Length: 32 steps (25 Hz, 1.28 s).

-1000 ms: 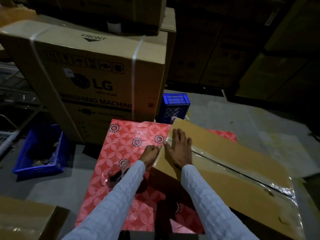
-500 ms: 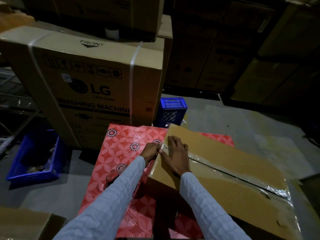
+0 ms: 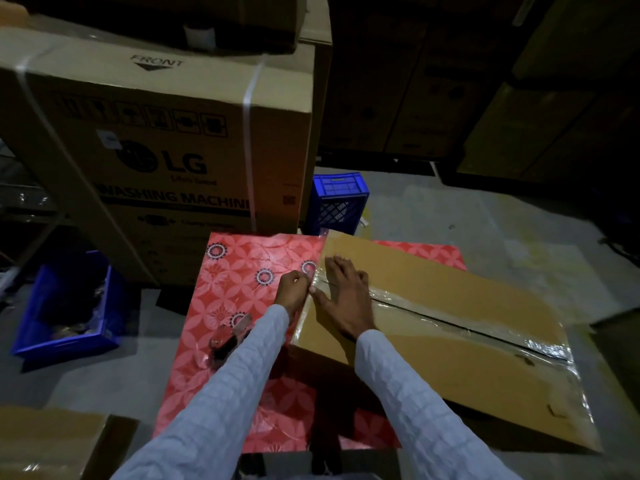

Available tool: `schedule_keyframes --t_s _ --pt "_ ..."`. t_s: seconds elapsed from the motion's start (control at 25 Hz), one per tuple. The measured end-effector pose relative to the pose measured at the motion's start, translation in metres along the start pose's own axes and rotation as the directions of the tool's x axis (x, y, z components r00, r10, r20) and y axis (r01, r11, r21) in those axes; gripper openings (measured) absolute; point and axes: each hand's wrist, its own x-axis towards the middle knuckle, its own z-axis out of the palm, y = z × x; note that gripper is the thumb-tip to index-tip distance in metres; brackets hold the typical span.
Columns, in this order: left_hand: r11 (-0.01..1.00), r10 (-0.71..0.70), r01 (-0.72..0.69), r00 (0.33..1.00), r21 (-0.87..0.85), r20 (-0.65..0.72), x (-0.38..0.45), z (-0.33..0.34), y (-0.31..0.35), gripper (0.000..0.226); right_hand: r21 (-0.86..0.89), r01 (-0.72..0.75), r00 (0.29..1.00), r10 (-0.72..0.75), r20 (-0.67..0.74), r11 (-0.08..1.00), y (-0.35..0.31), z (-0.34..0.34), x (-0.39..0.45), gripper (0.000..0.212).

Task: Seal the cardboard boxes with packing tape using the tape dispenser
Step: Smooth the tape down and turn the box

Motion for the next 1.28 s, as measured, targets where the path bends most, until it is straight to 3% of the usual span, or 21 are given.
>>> schedule_keyframes --t_s 0.12,0.4,0.52,0.64,0.8,0.92,1.08,1.16,1.28 --pt "0.99 -0.139 0.138 0.989 0.02 0.057 -0.002 -0.003 0.005 0.025 0.0 -0.002 1.0 0.002 -0.007 1.0 -0.003 -0.001 -0.004 0.077" --pt "1.0 0.006 -0.004 0.996 -0.028 0.085 0.012 0.013 0.048 0.026 0.042 0.015 1.0 -0.016 0.026 0.999 -0.013 -0.008 -0.021 0.077" --pt "0.988 -0.052 0.062 0.996 -0.138 0.076 0.022 0.01 0.039 0.029 0.055 0.027 0.999 -0.029 0.045 0.998 -0.011 -0.013 -0.021 0.077" --pt "0.967 -0.105 0.108 0.994 -0.229 0.024 0.023 0.01 0.035 0.032 0.043 0.019 0.999 -0.02 0.026 0.999 -0.011 -0.022 -0.004 0.061" --pt "0.999 -0.024 0.023 0.999 -0.035 -0.048 0.027 0.021 0.032 0.018 0.011 0.01 1.0 -0.01 0.016 1.0 -0.01 -0.022 0.005 0.055" --pt "0.992 -0.075 0.074 0.997 -0.106 -0.003 0.02 0.023 0.033 0.017 -0.003 0.012 1.0 -0.012 -0.002 1.0 -0.013 -0.019 0.002 0.054" --pt "0.997 -0.072 0.07 0.996 0.027 0.055 0.019 0.019 0.04 0.024 0.029 0.002 0.999 -0.003 0.037 1.0 -0.016 -0.03 0.009 0.043" --pt "0.997 0.023 -0.027 0.998 0.066 0.06 0.031 0.012 0.045 0.039 0.079 -0.034 0.998 0.029 0.063 0.996 -0.016 -0.038 0.026 0.041" --pt "0.931 0.243 -0.266 0.963 0.252 0.117 0.047 -0.002 0.05 0.058 0.097 -0.154 0.977 0.136 0.165 0.983 -0.013 -0.044 0.051 0.075"
